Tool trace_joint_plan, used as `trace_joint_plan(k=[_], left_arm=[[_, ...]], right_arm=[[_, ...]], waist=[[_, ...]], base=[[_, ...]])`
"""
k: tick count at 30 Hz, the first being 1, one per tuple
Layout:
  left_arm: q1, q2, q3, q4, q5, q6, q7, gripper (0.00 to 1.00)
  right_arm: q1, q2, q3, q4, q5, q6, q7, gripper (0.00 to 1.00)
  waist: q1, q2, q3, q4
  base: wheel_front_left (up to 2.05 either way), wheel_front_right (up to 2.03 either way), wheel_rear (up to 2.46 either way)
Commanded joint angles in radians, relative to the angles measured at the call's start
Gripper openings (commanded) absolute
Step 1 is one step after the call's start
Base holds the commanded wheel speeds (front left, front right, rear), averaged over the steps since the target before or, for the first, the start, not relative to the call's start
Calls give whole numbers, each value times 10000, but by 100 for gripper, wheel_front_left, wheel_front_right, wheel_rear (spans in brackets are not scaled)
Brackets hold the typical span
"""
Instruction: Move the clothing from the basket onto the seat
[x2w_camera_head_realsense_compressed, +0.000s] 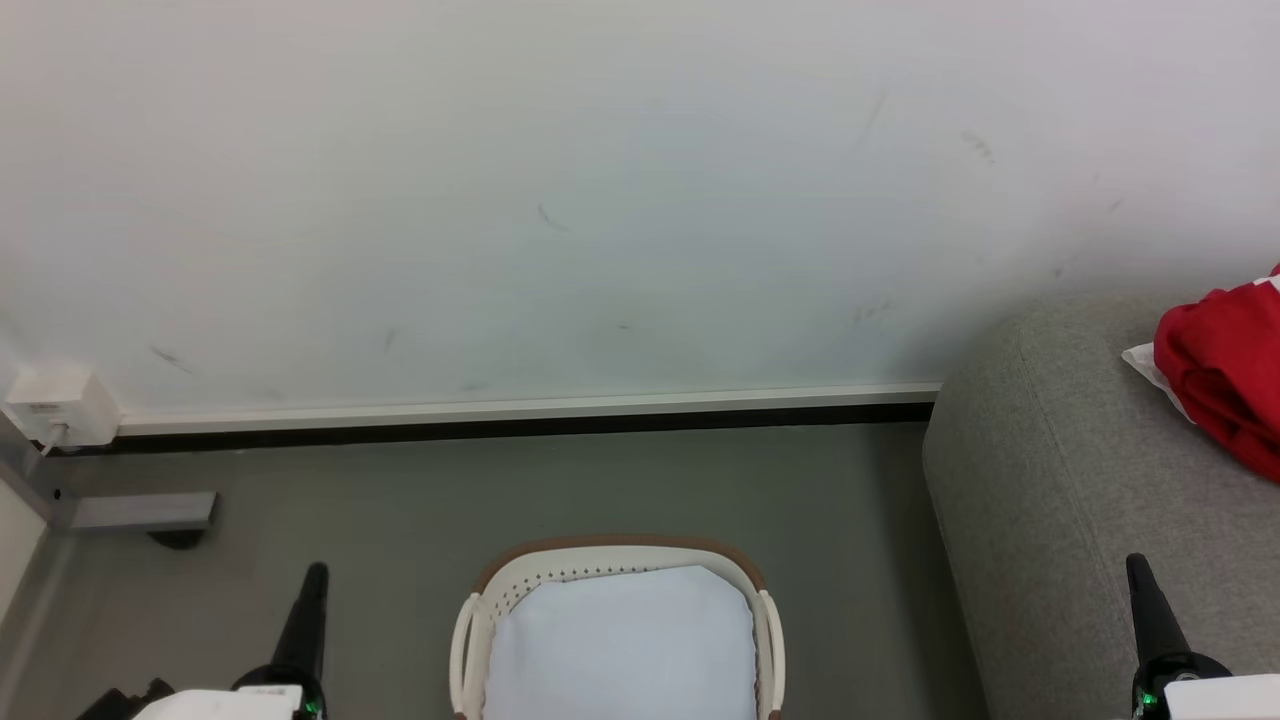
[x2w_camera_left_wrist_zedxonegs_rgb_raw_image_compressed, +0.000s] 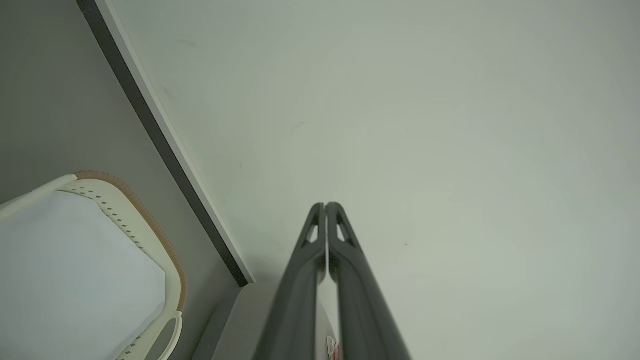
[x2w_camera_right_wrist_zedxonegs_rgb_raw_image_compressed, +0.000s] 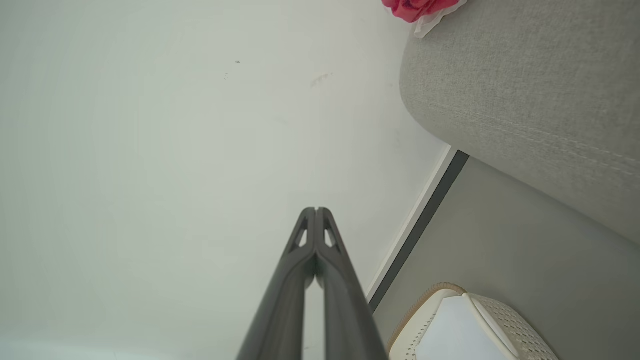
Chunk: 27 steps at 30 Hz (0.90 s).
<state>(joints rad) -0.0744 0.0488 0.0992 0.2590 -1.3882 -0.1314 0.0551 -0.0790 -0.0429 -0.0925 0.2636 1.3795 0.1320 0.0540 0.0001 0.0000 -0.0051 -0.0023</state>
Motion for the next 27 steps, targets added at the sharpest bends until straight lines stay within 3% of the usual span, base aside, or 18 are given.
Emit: trace_joint_plan(k=[1, 27], left_arm=[[-143, 38, 72, -58, -227, 10, 85, 0], [-379, 29, 160, -149, -2093, 14, 585, 0]], right_arm=[[-150, -105, -37, -76, 246, -18, 86, 0], [-333, -113, -227, -211, 2202, -22, 598, 0]], waist=[[0, 0, 4, 1], [-1, 0, 73, 20]], base=[[0, 0, 0], [0, 0, 0]])
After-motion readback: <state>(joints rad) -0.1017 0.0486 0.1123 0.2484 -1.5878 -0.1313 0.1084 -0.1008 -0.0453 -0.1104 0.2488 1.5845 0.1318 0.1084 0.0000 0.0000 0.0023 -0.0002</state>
